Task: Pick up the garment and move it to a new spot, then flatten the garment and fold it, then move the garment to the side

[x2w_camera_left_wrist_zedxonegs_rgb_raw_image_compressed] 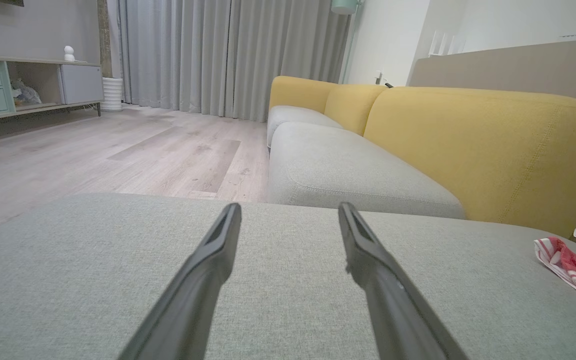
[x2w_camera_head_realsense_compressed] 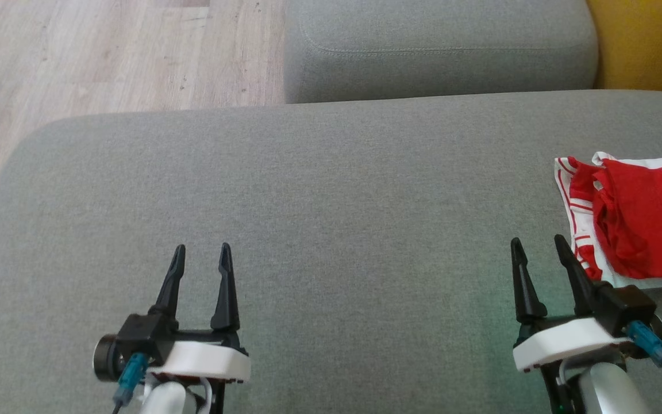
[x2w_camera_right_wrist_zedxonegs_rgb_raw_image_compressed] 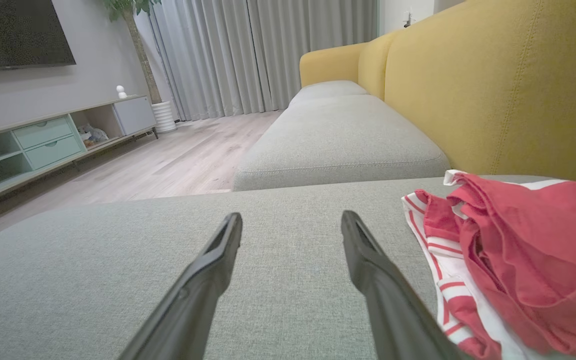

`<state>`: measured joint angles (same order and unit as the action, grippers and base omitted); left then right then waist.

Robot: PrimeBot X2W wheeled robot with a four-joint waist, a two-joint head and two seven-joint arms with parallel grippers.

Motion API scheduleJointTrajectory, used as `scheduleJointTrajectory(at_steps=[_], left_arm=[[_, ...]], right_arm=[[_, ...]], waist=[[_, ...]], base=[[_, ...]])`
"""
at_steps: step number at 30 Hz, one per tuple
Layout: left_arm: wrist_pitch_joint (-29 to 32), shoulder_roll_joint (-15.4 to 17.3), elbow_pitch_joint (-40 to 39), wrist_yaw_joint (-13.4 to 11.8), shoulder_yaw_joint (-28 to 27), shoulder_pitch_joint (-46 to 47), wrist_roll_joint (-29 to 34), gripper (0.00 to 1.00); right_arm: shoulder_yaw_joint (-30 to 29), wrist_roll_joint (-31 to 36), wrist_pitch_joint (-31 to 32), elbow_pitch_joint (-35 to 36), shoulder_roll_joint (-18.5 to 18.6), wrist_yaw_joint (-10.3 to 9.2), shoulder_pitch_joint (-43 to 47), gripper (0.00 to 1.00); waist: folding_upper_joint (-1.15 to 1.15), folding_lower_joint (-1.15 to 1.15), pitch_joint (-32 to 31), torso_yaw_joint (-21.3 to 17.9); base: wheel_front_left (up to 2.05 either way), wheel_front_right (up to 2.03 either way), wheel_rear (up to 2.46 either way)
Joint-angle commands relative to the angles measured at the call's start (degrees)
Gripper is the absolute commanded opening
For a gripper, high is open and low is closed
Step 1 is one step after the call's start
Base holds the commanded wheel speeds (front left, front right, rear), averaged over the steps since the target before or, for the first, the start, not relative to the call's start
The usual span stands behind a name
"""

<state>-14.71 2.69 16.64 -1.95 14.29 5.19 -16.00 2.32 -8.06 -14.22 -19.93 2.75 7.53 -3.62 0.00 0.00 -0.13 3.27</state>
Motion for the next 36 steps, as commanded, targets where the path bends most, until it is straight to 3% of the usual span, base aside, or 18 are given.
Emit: scheduleJointTrajectory(at_steps=[1, 17, 18, 22, 36], left_arm=[[-0.29, 0.19, -1.77, 0.01, -2.02, 1.73, -0.23, 1.00], [-0.29, 0.19, -1.37, -0.59, -3.69, 1.59, -6.34, 1.00], [0.00, -0.01, 0.28, -0.47, -1.53, -0.01, -6.31, 0.00], [0.12, -0.03, 2.97, -0.51, -1.40, -1.17, -6.62, 0.00], [2.50, -0.01, 2.38, 0.61, -3.58, -0.91, -14.45, 0.00]], right_arm=[[1.56, 0.32, -0.77, 2.03, 0.13, -0.04, -1.63, 1.00], [2.13, -0.13, -0.77, 2.03, 0.13, -0.04, -1.64, 1.00], [0.69, 0.06, 0.00, 0.03, 0.00, 0.00, 0.00, 0.00], [0.70, -0.30, 0.20, -2.69, -0.05, 0.00, 1.07, 0.00], [-0.38, -9.74, 2.52, -1.72, -0.03, 0.00, 0.67, 0.00]], waist=[[0.00, 0.00, -0.02, -0.03], [0.00, 0.00, -0.12, -0.66], [0.00, 0.00, -0.12, -0.67], [0.00, 0.00, -0.12, -0.73], [0.00, 0.00, -0.07, -1.01]], base=[[0.00, 0.00, 0.00], [0.00, 0.00, 0.00], [0.00, 0.00, 0.00], [0.00, 0.00, 0.00], [0.00, 0.00, 0.00]])
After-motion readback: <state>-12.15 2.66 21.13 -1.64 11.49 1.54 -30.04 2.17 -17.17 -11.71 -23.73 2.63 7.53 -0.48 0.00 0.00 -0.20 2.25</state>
